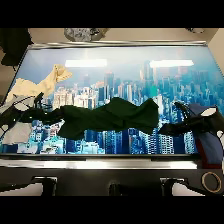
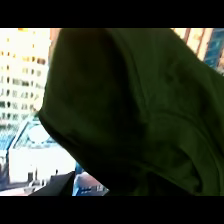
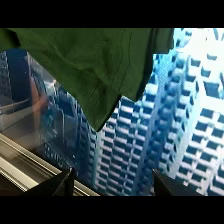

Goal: Fold the shirts.

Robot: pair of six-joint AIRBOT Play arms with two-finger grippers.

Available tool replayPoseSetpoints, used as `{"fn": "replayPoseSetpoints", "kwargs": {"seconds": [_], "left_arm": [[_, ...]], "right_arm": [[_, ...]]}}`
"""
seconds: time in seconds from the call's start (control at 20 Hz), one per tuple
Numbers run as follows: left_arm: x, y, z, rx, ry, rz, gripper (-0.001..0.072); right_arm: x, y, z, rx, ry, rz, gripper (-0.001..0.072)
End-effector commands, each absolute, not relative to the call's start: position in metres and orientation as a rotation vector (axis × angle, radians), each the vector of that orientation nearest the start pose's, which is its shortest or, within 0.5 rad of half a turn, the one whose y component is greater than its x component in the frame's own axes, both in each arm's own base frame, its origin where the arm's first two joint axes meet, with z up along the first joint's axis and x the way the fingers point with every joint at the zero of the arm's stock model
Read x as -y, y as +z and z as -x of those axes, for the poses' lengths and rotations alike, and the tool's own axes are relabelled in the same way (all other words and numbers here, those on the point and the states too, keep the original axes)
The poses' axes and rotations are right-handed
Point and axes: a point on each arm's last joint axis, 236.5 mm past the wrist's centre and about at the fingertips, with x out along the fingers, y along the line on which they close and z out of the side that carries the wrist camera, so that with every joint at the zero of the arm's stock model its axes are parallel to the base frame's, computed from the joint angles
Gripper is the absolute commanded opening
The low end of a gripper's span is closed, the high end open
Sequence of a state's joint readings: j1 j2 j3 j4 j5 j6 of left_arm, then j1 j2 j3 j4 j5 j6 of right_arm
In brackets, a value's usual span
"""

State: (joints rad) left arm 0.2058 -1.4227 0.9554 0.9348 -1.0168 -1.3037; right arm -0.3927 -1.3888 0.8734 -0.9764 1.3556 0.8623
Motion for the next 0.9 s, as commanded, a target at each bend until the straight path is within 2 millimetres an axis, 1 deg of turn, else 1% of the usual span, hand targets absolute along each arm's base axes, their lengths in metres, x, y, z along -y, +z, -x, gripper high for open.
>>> {"fn": "replayPoseSetpoints", "kwargs": {"seconds": [0.0, 0.05, 0.1, 0.15, 0.3, 0.4, 0.45, 0.5, 0.6, 0.65, 0.75, 0.8, 0.85], "left_arm": [[0.021, -0.050, -0.374, -1.330, -0.205, 0.510, 0.0498], [0.008, -0.045, -0.377, -1.313, -0.180, 0.485, 0.0497], [0.000, -0.043, -0.380, -1.300, -0.164, 0.487, 0.0498], [-0.005, -0.046, -0.384, -1.291, -0.150, 0.492, 0.0498], [-0.012, -0.066, -0.397, -1.278, -0.113, 0.513, 0.0498], [-0.008, -0.073, -0.409, -1.245, -0.110, 0.552, 0.0497], [-0.002, -0.076, -0.414, -1.233, -0.126, 0.557, 0.0493], [0.004, -0.079, -0.417, -1.234, -0.133, 0.552, 0.0474], [0.011, -0.089, -0.419, -1.245, -0.139, 0.541, 0.0469], [0.013, -0.094, -0.419, -1.252, -0.139, 0.539, 0.0468], [0.017, -0.102, -0.418, -1.272, -0.143, 0.541, 0.0441], [0.018, -0.104, -0.417, -1.280, -0.146, 0.541, 0.0348], [0.019, -0.104, -0.416, -1.281, -0.147, 0.540, 0.0180]], "right_arm": [[-0.024, -0.073, -0.288, -1.454, 0.561, -0.428, 0.0573], [-0.024, -0.074, -0.289, -1.450, 0.558, -0.427, 0.0573], [-0.023, -0.074, -0.290, -1.447, 0.554, -0.426, 0.0573], [-0.023, -0.074, -0.291, -1.443, 0.549, -0.425, 0.0573], [-0.024, -0.073, -0.292, -1.436, 0.550, -0.434, 0.0573], [-0.028, -0.073, -0.292, -1.441, 0.561, -0.425, 0.0573], [-0.034, -0.075, -0.292, -1.445, 0.575, -0.400, 0.0573], [-0.044, -0.075, -0.293, -1.447, 0.596, -0.370, 0.0573], [-0.063, -0.078, -0.293, -1.457, 0.634, -0.306, 0.0585], [-0.068, -0.080, -0.292, -1.466, 0.640, -0.284, 0.0640], [-0.075, -0.081, -0.291, -1.481, 0.633, -0.276, 0.0636], [-0.075, -0.081, -0.292, -1.482, 0.625, -0.286, 0.0635], [-0.074, -0.083, -0.290, -1.491, 0.618, -0.287, 0.0635]]}}
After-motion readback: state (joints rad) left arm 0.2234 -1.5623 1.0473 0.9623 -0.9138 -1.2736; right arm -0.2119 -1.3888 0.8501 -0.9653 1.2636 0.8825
